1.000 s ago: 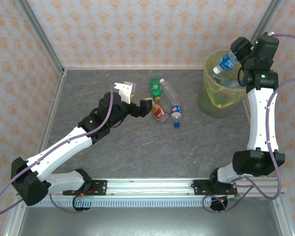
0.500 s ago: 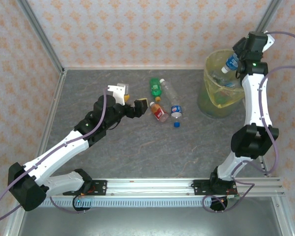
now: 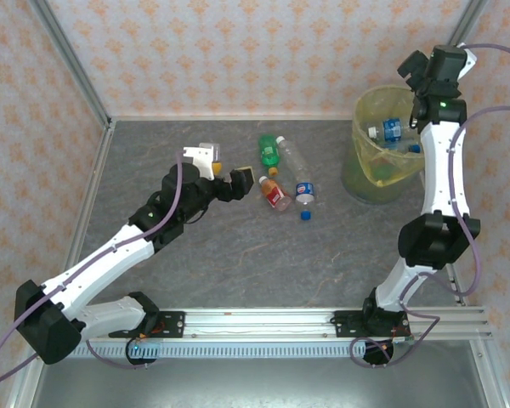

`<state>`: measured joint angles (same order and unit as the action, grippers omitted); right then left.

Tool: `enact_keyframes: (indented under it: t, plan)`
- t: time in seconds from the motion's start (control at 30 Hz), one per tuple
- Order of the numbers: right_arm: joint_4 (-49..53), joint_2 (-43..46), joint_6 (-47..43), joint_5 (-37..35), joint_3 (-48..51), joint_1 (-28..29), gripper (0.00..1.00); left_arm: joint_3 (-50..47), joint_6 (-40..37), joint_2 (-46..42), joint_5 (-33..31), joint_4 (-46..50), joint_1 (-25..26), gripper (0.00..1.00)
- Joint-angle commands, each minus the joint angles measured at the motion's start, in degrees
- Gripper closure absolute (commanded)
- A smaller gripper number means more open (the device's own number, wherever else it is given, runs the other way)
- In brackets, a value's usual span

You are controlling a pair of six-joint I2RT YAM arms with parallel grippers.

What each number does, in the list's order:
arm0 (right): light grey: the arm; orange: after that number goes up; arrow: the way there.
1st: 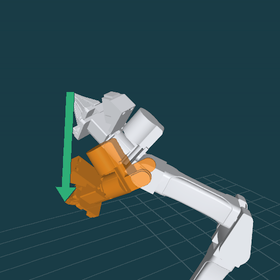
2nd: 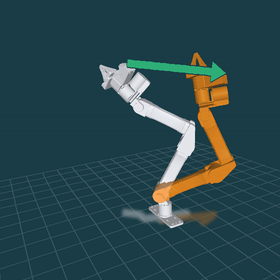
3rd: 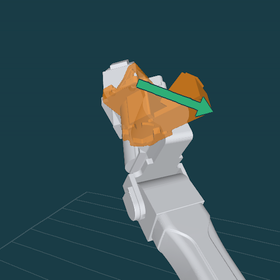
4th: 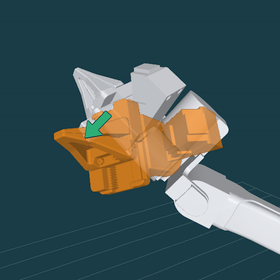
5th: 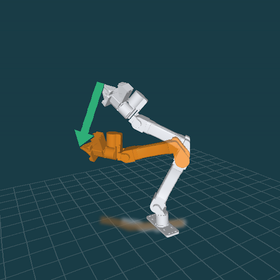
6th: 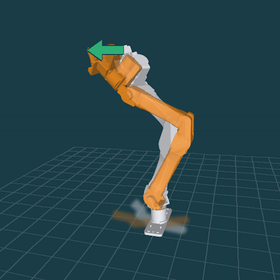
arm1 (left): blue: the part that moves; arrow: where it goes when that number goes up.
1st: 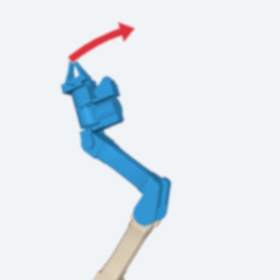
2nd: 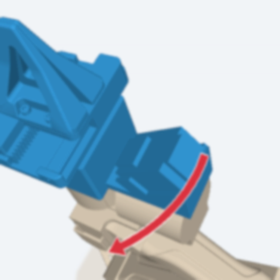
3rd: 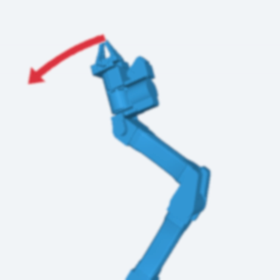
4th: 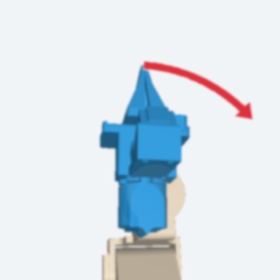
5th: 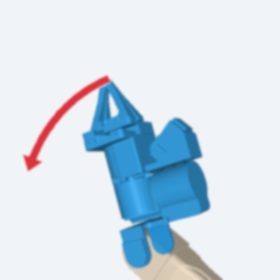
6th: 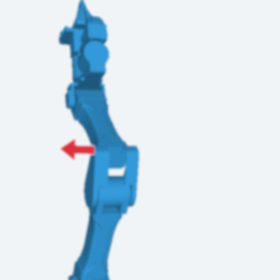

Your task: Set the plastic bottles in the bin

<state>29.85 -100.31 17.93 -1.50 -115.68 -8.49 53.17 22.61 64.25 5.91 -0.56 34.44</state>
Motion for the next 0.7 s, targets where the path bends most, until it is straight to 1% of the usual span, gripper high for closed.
enact_keyframes:
  t: [0.0, 0.23, 0.33, 0.43, 0.47, 0.5, 0.6, 0.67]
  plan:
    - [-0.03, 5.88, -0.75, 1.56, 1.94, 1.17, 0.0, 0.42, 1.38, 2.11, -2.08, -0.85, -0.66, 0.01]
    - [-2.1, 13.48, -0.71, 4.12, 9.32, 4.82, 0.0, 3.38, 5.02, 8.57, -1.08, 1.06, -1.04, 0.02]
    - [-2.89, 16.41, -0.24, 5.89, 12.67, 6.13, 0.0, 4.78, 8.0, 11.43, 0.94, 1.3, -1.12, 0.03]
    - [-3.89, 19.64, 0.3, 7.3, 16.52, 7.87, 0.0, 5.28, 10.61, 14.52, 2.72, 0.9, -1.13, 0.06]
    - [-4.13, 20.67, 0.43, 7.74, 17.84, 8.55, 0.0, 5.64, 13.12, 15.84, 3.2, 1.13, -1.08, 0.09]
    - [-4.2, 21.8, 0.44, 8.02, 19.13, 9.23, 0.0, 6.26, 13.97, 17.33, 3.45, 1.74, -0.99, 0.1]
    - [-4.97, 24.76, 0.94, 8.41, 23.31, 11.28, 0.0, 9.67, 16.31, 22.08, 3.68, 5.74, -0.77, 0.11]
    - [-5.21, 26.72, -0.09, 7.01, 26.05, 13.45, 0.0, 12.19, 17.78, 25.38, 4.85, 7.5, -0.54, 0.1]
